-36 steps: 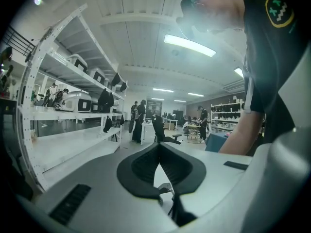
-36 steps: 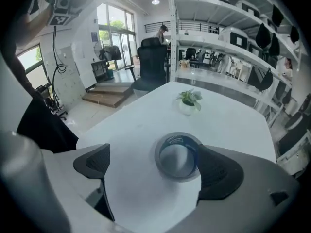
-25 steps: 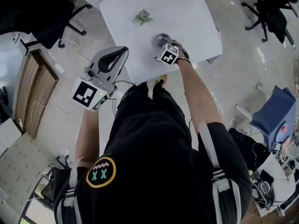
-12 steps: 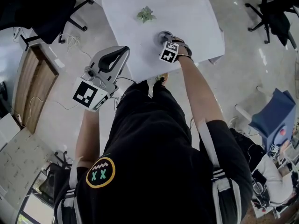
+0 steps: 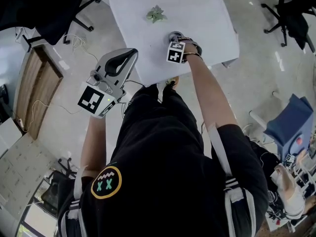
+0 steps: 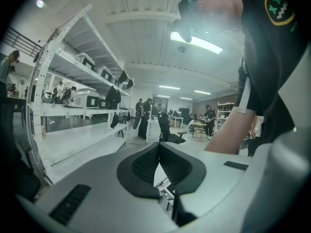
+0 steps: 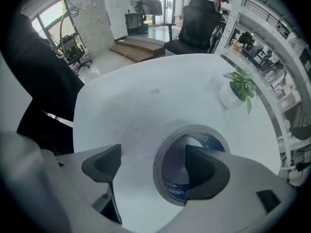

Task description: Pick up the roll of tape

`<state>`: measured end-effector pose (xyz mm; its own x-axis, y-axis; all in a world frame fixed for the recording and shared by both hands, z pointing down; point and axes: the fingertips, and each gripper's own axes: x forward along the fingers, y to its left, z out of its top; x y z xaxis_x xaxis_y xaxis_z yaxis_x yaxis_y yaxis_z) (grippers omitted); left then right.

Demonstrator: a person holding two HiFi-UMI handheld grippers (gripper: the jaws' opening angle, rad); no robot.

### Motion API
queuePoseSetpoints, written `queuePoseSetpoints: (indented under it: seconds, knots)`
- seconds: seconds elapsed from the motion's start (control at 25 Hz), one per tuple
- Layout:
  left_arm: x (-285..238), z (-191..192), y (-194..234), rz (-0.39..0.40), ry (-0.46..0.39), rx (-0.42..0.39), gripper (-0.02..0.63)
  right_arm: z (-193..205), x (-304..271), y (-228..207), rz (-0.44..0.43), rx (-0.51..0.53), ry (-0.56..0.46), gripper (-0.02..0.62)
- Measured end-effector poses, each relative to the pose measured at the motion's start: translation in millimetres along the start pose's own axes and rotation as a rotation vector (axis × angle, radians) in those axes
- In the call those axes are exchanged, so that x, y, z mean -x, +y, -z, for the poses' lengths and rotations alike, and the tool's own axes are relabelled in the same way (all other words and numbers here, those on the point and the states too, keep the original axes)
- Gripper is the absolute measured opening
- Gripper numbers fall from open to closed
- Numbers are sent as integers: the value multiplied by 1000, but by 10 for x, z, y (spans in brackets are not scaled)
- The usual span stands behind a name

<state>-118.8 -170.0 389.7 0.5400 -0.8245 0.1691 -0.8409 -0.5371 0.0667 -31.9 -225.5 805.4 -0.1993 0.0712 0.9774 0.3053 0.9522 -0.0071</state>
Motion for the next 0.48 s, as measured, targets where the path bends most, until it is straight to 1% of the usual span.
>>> queuePoseSetpoints:
  seconds: [0.24,0.32,0.36,0.48]
  knots:
    - [60,14,15,-14,2,2,17,0,15,4,-9,12,11,410]
    - [64,9,12,-16,-2,1,17,6,13,12,-13,23,17,394]
    - [65,5,10,-17,-3,1,17,7,16,21,-15,31,18,380]
    - [77,-5,6,-21,-6,-1,17,14,26,45,-18,49,22,312]
